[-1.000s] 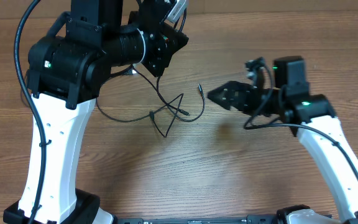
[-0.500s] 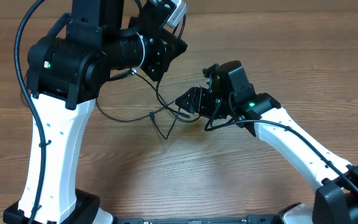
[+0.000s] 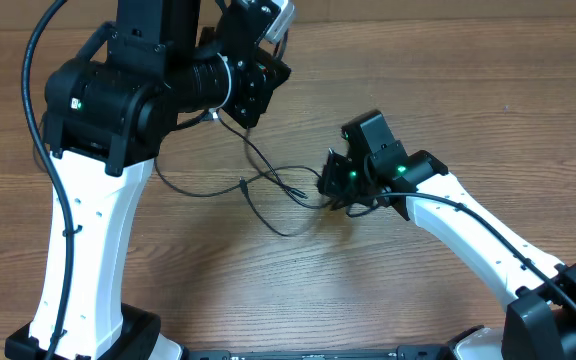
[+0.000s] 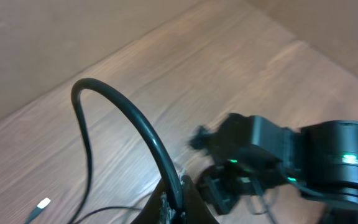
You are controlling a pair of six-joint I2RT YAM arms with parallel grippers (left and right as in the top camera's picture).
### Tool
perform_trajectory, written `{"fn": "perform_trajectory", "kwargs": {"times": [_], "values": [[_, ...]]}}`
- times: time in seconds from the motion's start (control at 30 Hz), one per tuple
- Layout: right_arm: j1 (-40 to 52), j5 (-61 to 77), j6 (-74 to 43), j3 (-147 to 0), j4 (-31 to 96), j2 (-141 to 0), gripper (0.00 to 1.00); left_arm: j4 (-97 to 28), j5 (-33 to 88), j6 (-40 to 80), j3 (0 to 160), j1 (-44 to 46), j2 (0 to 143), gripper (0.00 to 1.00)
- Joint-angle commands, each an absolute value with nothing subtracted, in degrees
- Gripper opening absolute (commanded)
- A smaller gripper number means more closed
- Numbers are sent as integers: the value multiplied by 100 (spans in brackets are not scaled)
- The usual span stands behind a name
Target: Untangle cables
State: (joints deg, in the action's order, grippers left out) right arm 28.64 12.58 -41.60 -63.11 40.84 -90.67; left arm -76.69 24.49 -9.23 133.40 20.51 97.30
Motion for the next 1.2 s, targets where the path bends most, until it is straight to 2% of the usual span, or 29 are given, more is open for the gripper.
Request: {"fn": "perform_trajectory", "kwargs": {"times": [0.0, 0.13, 0.5, 0.7, 0.9, 1.17], "values": [[2873, -165, -4469, -6410, 4536, -9078, 4, -7671, 1627, -1031, 13410, 2003, 9502, 4], [2779, -1033, -4630, -6410, 5157, -9078, 4, -7596, 416, -1026, 13410, 1763, 9244, 4], [2099, -1111, -4998, -6410, 5610, -9078, 4, -6904, -1990, -464, 13417, 224, 8687, 4], [1767, -1087, -4991, -6410, 5793, -9078, 4, -6748, -3356, 711, 13415, -799, 8711, 4], [1750, -1085, -4993, -6410, 5800, -9078, 4, -6897, -3509, 2290, 13415, -1772, 8783, 4], [1747, -1096, -4995, -6410, 5798, -9078, 4, -7109, -3492, 3352, 13415, -2657, 9041, 4]]}}
